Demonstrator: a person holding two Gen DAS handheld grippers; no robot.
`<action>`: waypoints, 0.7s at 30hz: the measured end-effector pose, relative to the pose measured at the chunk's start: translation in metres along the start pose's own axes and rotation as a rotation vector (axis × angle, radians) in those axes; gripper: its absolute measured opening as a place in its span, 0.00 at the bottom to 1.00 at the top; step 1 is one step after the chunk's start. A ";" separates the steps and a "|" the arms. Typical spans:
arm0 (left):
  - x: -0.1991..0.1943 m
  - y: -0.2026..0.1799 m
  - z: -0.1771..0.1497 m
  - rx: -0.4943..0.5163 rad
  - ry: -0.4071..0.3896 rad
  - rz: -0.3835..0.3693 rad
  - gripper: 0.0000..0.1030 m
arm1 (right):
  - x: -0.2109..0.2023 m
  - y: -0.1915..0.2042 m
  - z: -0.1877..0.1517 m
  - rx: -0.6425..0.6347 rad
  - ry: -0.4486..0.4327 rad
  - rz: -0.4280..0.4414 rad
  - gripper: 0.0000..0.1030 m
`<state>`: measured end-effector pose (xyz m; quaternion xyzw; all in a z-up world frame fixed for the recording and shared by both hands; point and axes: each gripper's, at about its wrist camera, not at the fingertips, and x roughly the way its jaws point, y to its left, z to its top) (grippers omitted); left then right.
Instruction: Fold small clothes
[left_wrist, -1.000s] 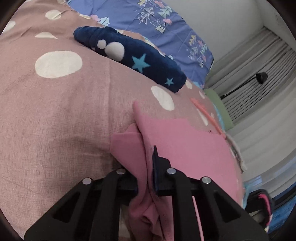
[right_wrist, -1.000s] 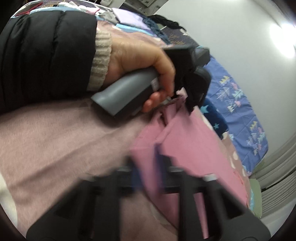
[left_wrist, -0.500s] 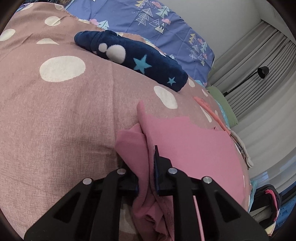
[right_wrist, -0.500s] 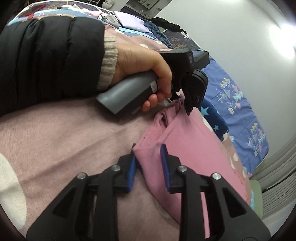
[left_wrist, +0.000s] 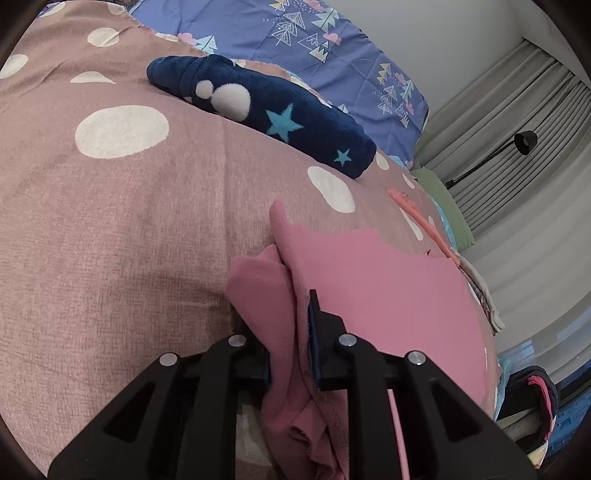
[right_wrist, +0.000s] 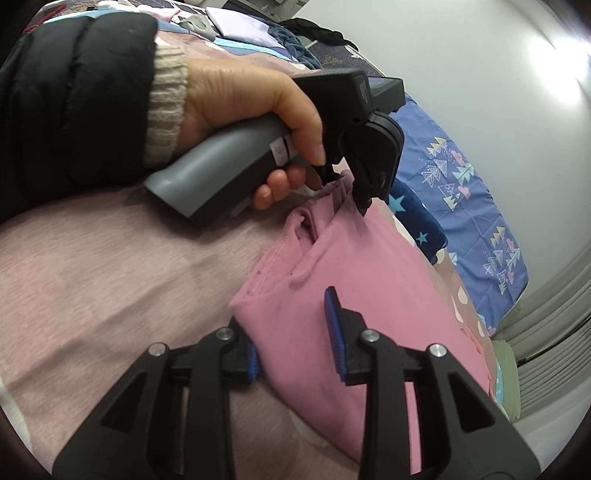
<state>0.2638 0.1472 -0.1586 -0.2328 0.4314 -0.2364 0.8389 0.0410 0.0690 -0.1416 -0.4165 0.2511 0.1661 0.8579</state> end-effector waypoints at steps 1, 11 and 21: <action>0.000 0.001 0.000 -0.002 0.001 -0.002 0.16 | 0.002 -0.001 0.001 0.003 0.004 -0.004 0.29; 0.001 0.002 0.002 -0.008 -0.008 -0.008 0.15 | 0.014 -0.003 0.006 0.007 0.014 0.020 0.06; -0.013 -0.008 -0.002 0.038 -0.067 -0.017 0.12 | -0.009 -0.048 -0.003 0.230 -0.064 0.136 0.04</action>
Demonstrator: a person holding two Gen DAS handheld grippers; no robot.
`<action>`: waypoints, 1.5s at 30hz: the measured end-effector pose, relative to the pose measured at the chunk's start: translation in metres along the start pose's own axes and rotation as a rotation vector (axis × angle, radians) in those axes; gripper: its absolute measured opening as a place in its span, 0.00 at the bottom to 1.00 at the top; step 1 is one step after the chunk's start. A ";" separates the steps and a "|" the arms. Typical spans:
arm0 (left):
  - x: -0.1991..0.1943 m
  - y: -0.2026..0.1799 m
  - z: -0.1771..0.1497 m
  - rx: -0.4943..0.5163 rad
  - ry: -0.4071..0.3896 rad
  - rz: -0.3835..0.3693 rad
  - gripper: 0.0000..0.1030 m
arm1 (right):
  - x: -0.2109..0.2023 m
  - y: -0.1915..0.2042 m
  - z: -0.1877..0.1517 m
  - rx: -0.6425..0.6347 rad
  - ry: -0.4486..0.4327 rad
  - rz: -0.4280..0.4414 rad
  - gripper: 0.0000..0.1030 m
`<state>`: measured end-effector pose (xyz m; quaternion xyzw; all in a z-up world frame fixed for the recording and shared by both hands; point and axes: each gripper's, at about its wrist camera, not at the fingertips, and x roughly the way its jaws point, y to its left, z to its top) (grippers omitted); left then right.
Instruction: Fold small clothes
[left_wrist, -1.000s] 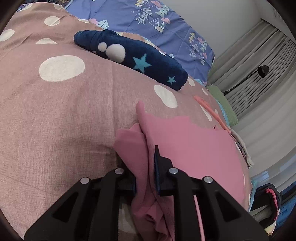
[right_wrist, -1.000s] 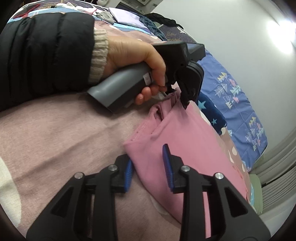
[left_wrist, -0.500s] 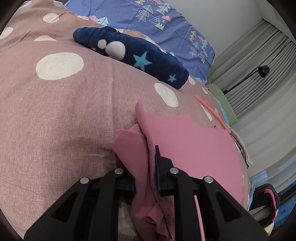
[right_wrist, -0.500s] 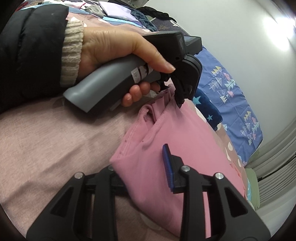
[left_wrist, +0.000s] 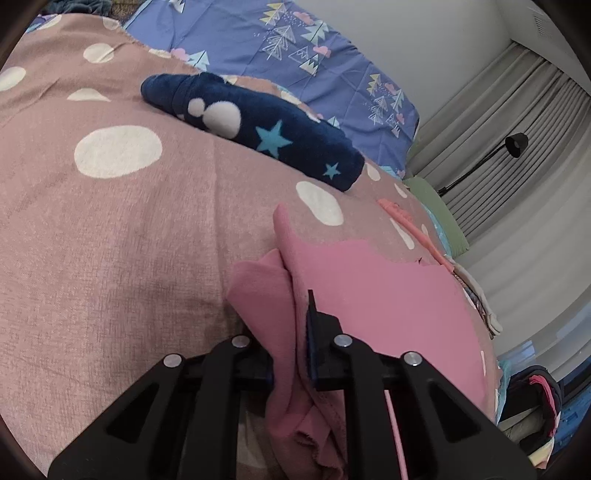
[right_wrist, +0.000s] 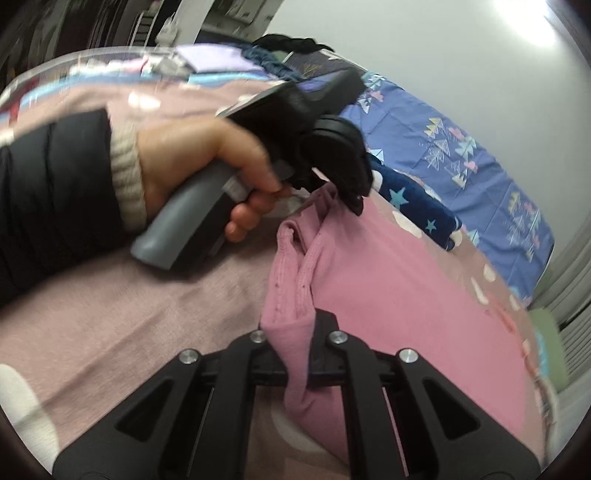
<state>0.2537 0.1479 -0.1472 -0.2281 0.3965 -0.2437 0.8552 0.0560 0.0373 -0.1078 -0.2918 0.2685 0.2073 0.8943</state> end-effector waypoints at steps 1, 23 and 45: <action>-0.001 -0.001 0.000 0.005 -0.003 -0.001 0.12 | -0.003 -0.006 -0.001 0.026 -0.004 0.013 0.04; 0.041 -0.200 0.022 0.227 0.033 0.052 0.11 | -0.077 -0.191 -0.100 0.638 -0.102 0.117 0.04; 0.215 -0.369 -0.034 0.544 0.229 0.229 0.10 | -0.093 -0.283 -0.244 1.066 -0.162 0.195 0.04</action>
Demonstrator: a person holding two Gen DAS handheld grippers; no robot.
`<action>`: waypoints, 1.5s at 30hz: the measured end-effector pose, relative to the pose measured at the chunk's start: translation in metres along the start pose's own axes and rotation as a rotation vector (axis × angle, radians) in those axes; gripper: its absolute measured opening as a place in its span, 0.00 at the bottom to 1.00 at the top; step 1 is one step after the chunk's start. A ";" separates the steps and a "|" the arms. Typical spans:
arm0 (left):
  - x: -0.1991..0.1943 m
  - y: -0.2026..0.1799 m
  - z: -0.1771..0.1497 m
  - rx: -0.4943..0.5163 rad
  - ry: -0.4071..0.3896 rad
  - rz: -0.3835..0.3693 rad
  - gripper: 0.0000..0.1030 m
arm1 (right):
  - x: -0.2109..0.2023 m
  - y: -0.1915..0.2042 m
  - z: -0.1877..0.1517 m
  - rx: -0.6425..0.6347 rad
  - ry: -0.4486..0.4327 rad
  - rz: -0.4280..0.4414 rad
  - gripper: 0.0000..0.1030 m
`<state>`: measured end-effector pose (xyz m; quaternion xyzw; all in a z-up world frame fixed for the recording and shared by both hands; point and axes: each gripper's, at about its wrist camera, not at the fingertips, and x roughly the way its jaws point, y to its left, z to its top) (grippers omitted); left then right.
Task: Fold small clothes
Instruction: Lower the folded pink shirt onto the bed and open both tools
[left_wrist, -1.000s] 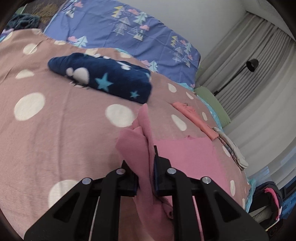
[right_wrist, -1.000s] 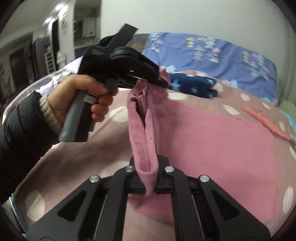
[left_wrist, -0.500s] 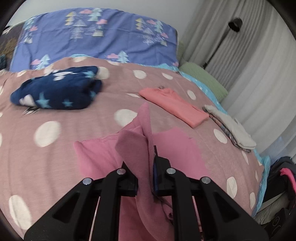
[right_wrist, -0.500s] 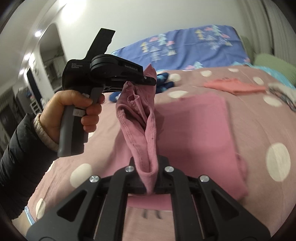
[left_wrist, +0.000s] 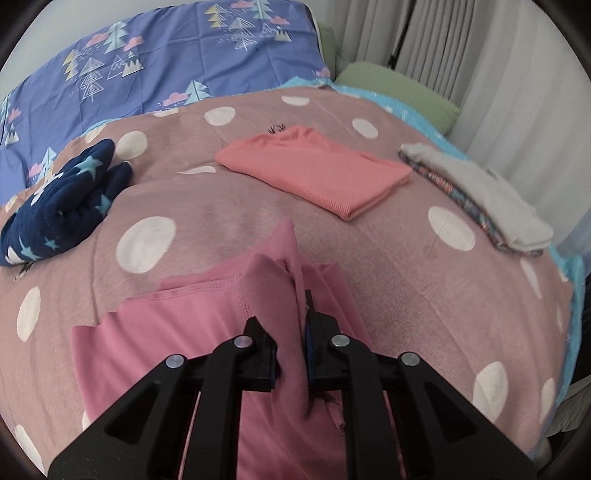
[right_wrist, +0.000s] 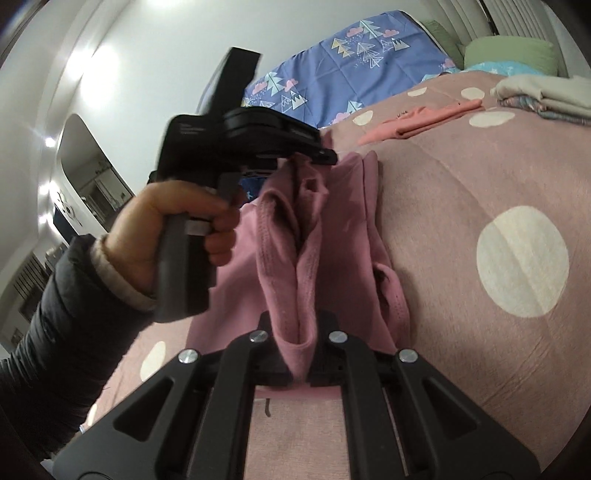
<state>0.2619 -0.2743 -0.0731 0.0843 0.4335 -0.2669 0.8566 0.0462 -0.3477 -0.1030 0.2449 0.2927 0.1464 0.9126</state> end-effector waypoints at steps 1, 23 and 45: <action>0.002 -0.002 0.000 0.007 0.004 0.008 0.10 | -0.001 -0.001 0.000 0.006 -0.003 0.007 0.04; -0.131 -0.029 -0.173 0.261 -0.086 0.034 0.61 | -0.013 -0.039 -0.001 0.218 0.047 0.149 0.12; -0.126 0.018 -0.236 0.050 -0.058 0.124 0.61 | 0.002 -0.046 0.019 0.046 0.334 0.186 0.07</action>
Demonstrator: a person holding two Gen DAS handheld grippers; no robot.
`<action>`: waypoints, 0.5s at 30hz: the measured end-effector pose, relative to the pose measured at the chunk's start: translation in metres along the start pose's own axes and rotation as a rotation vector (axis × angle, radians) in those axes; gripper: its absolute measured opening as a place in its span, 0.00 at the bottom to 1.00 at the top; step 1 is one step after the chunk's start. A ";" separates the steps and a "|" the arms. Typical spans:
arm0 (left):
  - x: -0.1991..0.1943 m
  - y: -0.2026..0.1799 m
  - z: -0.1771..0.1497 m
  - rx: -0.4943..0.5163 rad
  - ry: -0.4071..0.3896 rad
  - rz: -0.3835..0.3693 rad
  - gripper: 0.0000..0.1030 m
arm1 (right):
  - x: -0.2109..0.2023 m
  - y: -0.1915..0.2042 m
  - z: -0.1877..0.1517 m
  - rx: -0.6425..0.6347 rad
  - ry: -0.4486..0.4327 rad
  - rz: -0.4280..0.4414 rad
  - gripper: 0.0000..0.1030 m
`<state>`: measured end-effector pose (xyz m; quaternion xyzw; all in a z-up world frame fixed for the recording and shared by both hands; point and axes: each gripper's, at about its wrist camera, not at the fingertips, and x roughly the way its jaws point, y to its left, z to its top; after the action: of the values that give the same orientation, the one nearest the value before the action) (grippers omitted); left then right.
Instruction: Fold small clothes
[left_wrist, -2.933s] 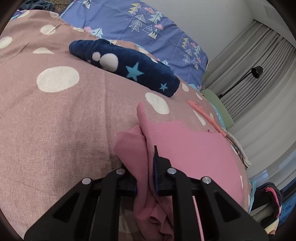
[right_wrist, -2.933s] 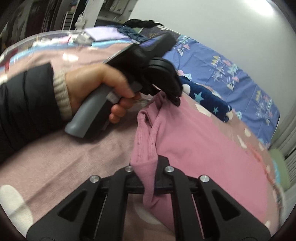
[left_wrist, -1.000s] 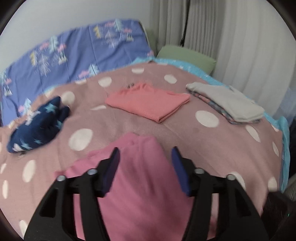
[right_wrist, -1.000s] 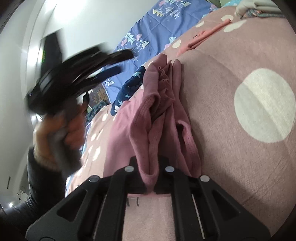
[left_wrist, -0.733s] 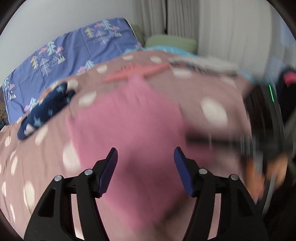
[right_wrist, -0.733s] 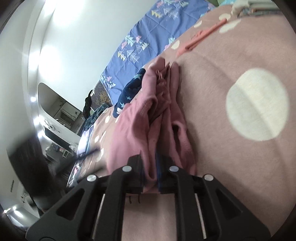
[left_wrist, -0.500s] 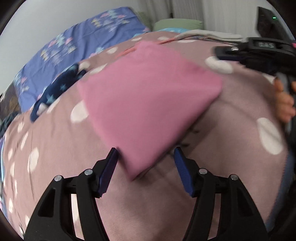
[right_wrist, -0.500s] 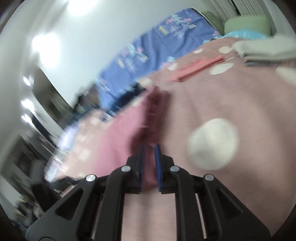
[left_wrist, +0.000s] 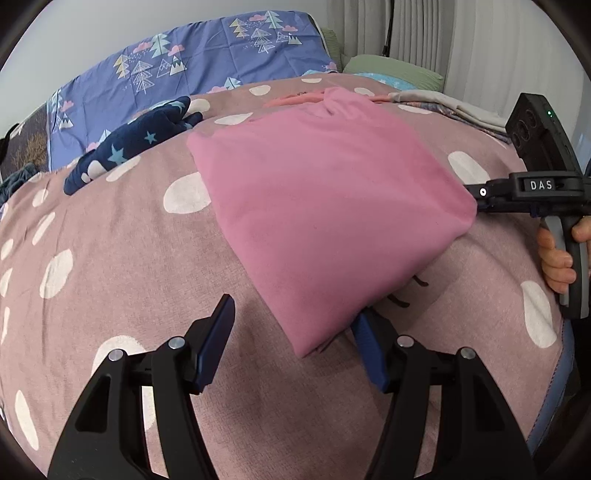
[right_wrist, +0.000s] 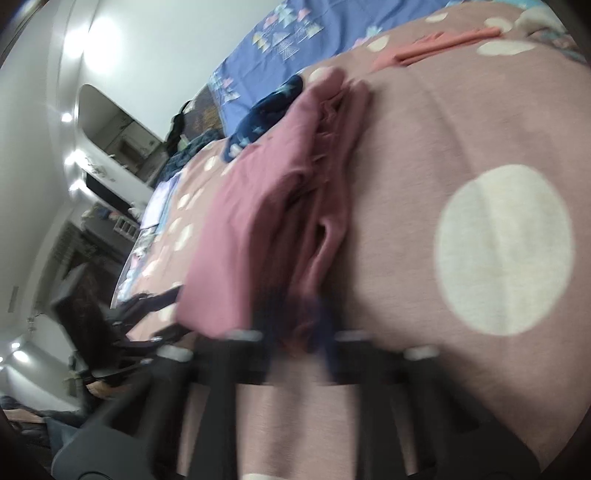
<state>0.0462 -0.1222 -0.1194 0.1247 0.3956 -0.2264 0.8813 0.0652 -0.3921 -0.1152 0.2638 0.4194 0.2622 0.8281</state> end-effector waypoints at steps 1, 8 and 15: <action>0.001 0.001 0.000 -0.004 0.003 0.003 0.62 | -0.008 0.003 0.001 0.011 -0.023 0.006 0.07; -0.001 0.008 -0.004 -0.017 0.011 0.012 0.62 | -0.033 -0.010 -0.011 0.091 -0.023 -0.194 0.00; -0.003 0.010 -0.009 -0.026 0.018 0.013 0.62 | -0.045 0.035 -0.017 -0.063 -0.105 -0.117 0.23</action>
<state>0.0435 -0.1090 -0.1222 0.1179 0.4058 -0.2143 0.8806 0.0204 -0.3926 -0.0753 0.2261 0.3818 0.2122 0.8707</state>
